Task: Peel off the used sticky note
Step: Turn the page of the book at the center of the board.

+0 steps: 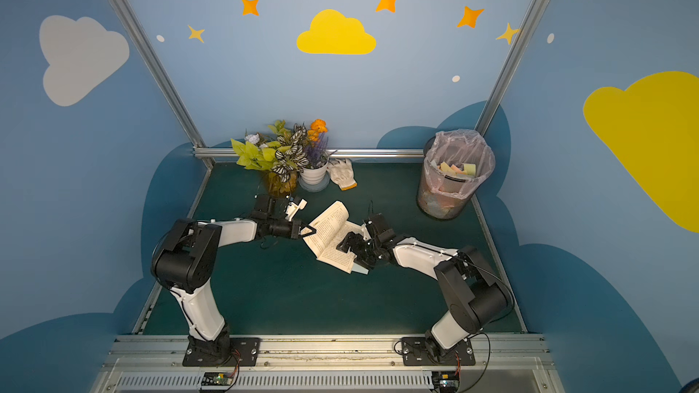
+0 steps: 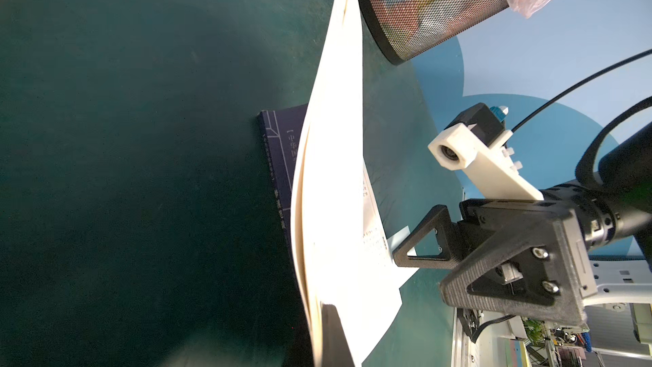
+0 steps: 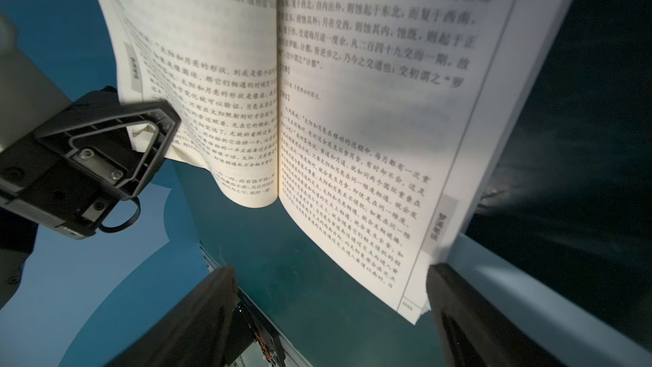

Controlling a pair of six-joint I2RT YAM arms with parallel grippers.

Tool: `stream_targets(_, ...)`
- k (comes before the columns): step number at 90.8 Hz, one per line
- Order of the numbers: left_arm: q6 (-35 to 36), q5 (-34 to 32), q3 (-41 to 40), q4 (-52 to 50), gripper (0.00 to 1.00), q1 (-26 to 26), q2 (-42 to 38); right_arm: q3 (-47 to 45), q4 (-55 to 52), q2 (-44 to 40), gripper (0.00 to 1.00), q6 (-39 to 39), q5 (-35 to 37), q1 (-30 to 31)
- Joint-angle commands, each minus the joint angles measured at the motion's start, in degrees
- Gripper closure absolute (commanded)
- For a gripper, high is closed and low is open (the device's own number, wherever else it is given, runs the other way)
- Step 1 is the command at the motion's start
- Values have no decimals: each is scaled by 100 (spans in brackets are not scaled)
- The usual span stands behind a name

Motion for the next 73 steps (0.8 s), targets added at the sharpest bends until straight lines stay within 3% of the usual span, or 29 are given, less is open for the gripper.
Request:
stream_targets(1, 54, -136, 50, -316, 97, -14, 157, -33, 149, 42, 10, 66, 72, 27)
stream_targets(73, 57, -122, 61, -334, 97, -16, 181, -164, 314, 260, 9, 71, -19, 29)
